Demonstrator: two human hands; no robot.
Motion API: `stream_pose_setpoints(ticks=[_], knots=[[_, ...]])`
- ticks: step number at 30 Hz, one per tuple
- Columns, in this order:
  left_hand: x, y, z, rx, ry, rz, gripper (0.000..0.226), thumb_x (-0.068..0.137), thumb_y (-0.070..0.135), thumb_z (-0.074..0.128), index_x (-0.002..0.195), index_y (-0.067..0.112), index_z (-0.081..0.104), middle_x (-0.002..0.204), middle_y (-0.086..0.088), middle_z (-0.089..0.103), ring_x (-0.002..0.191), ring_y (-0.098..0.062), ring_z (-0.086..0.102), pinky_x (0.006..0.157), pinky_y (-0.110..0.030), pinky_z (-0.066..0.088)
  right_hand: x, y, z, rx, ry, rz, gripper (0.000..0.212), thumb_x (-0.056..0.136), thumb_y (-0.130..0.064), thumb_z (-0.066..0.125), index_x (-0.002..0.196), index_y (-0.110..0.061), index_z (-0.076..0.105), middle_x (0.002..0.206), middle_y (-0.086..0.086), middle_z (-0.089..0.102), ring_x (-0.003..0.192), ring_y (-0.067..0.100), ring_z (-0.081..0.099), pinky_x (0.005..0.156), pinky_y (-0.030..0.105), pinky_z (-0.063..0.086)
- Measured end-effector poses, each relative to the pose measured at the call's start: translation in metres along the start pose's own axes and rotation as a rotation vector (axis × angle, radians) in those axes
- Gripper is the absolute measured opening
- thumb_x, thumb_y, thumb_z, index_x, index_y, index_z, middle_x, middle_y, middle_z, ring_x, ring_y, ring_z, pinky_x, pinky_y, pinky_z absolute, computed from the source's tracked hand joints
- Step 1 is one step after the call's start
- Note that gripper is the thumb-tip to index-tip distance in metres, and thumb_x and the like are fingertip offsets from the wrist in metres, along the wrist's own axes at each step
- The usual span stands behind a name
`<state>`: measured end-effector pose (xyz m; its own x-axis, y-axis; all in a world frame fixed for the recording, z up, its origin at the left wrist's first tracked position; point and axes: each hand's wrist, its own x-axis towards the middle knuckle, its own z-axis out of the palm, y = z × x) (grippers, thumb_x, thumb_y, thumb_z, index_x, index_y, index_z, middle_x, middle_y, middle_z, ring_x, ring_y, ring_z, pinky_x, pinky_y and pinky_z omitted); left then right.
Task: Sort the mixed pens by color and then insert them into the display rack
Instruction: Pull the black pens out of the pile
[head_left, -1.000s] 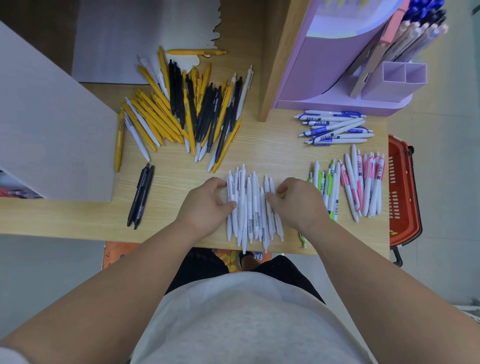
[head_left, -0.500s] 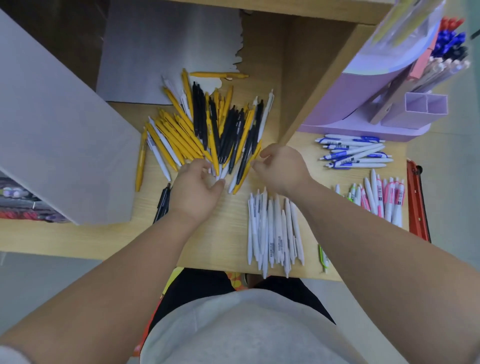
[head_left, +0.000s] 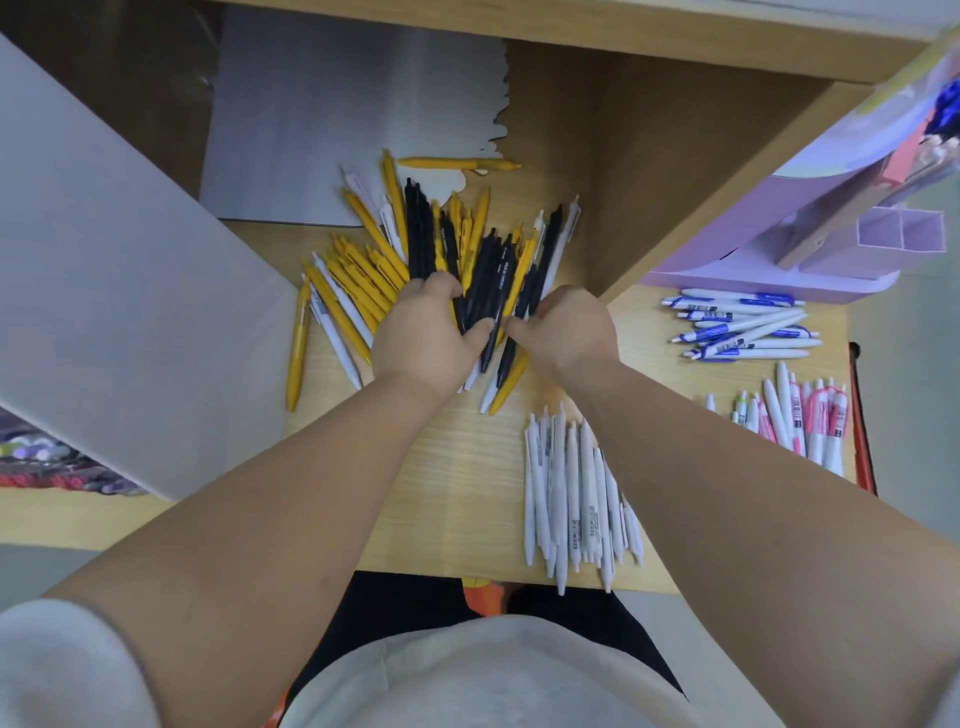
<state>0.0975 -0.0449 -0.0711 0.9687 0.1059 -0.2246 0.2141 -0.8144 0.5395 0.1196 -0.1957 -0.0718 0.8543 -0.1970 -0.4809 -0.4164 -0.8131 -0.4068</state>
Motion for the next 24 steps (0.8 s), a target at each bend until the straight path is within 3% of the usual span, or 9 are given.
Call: stream_pose_setpoints(ticks=[7, 13, 20, 24], knots=[[0.017, 0.014, -0.001, 0.171, -0.071, 0.023, 0.053, 0.089, 0.043, 0.067, 0.133, 0.016, 0.056, 0.131, -0.009, 0.053, 0.100, -0.027, 0.063, 0.070, -0.033, 0.050, 0.003, 0.001, -0.002, 0.001, -0.072, -0.025, 0.044, 0.086, -0.034, 0.062, 0.056, -0.014, 0.036, 0.048, 0.000, 0.035, 0.042, 0.017, 0.036, 0.043, 0.025, 0.025], [0.019, 0.014, -0.005, 0.280, -0.074, 0.031, 0.034, 0.085, 0.036, 0.066, 0.109, 0.012, 0.067, 0.116, -0.008, 0.055, 0.081, -0.025, 0.060, 0.061, -0.031, 0.045, -0.004, 0.010, -0.009, 0.131, -0.110, -0.008, 0.042, 0.084, -0.026, 0.059, 0.055, -0.014, 0.031, 0.048, 0.000, 0.029, 0.046, 0.020, 0.029, 0.045, 0.027, 0.025], [0.019, 0.010, 0.001, 0.345, -0.055, 0.044, 0.036, 0.088, 0.042, 0.066, 0.099, 0.007, 0.070, 0.109, -0.010, 0.055, 0.082, -0.028, 0.062, 0.063, -0.034, 0.048, 0.000, 0.016, -0.010, 0.159, -0.053, -0.011, 0.034, 0.091, -0.030, 0.052, 0.063, -0.014, 0.045, 0.059, 0.005, 0.047, 0.056, 0.022, 0.046, 0.049, 0.029, 0.033], [0.022, 0.011, 0.001, 0.381, -0.055, 0.041, 0.031, 0.079, 0.040, 0.068, 0.085, 0.009, 0.067, 0.098, -0.007, 0.054, 0.074, -0.024, 0.057, 0.061, -0.032, 0.047, 0.007, 0.017, -0.008, 0.085, 0.008, -0.034, 0.030, 0.097, -0.033, 0.048, 0.085, -0.010, 0.061, 0.073, 0.007, 0.060, 0.069, 0.027, 0.056, 0.057, 0.028, 0.038]])
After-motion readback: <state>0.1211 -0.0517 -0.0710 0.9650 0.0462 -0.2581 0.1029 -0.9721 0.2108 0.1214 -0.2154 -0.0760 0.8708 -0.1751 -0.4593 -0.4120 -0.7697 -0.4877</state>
